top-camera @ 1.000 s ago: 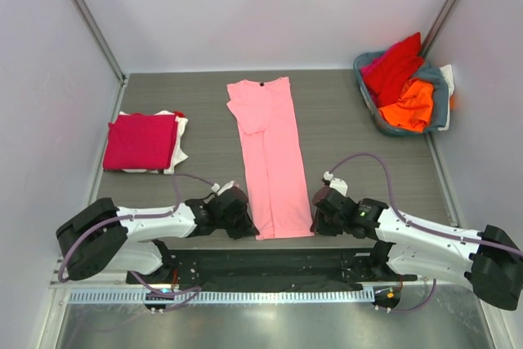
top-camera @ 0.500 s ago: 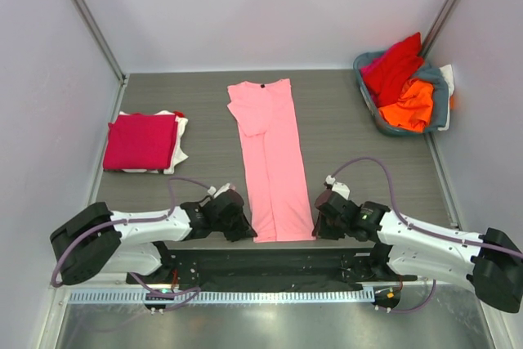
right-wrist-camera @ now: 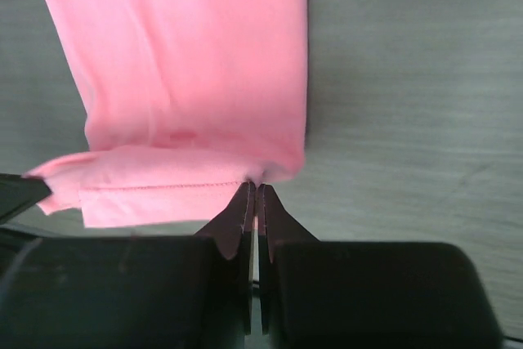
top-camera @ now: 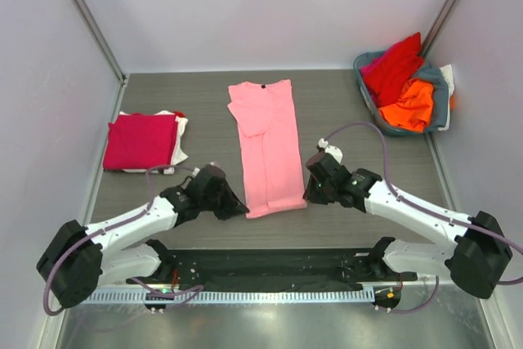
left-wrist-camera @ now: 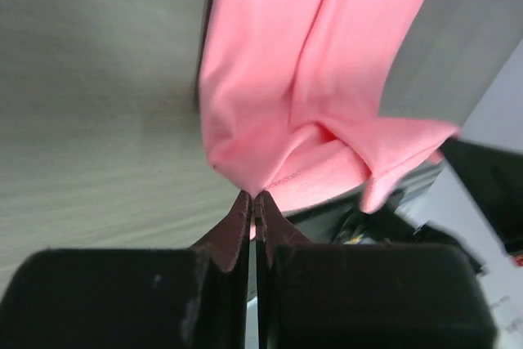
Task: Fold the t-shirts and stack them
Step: Fold the tshirt
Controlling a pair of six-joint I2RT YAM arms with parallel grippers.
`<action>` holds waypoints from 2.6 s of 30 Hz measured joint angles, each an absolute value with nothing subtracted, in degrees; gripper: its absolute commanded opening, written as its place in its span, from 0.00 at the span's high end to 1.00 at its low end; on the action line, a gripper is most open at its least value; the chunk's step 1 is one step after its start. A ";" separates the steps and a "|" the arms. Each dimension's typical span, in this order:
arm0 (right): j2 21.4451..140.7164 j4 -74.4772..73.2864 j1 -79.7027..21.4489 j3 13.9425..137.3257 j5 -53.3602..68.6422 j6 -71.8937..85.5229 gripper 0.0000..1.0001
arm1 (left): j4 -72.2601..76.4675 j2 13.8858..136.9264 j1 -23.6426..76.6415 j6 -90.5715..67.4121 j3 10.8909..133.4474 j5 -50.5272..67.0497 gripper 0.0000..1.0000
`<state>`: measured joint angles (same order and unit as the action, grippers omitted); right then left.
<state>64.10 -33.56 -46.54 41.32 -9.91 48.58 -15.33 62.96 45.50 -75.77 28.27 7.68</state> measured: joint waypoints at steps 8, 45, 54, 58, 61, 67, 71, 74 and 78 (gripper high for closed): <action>75.61 -32.51 -36.21 53.65 -8.10 40.71 0.99 | -20.78 71.61 31.38 -65.32 43.31 11.40 1.00; 110.74 -29.56 -21.26 87.11 2.68 32.62 0.83 | -20.86 109.54 16.62 -57.56 76.18 16.67 0.86; 117.56 -29.52 -18.92 93.95 4.89 32.64 0.25 | -23.03 114.34 14.79 -52.03 84.97 16.67 0.35; 113.21 -26.87 -18.26 87.85 4.86 32.40 0.37 | -23.00 110.65 14.79 -50.04 81.23 15.97 0.35; 105.62 -24.73 -18.28 77.36 6.04 32.14 0.41 | -23.14 104.60 15.53 -49.36 73.17 15.42 0.39; 94.96 -21.74 -18.61 62.59 10.70 32.01 0.47 | -22.50 95.31 20.23 -49.43 60.42 14.57 0.44; 93.19 -20.45 -19.14 57.43 12.43 31.99 0.46 | -22.04 93.10 23.66 -49.82 55.75 14.11 0.44; 93.14 -19.55 -19.68 54.61 13.23 31.81 0.46 | -21.43 93.08 24.77 -50.39 53.98 13.52 0.44; 93.14 -18.44 -20.01 51.99 14.39 31.77 0.48 | -20.36 92.88 24.77 -50.74 51.83 12.64 0.46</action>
<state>93.14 -18.44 -20.01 51.99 14.39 31.77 -20.36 92.88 24.77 -50.74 51.83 12.64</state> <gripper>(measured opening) 0.537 0.553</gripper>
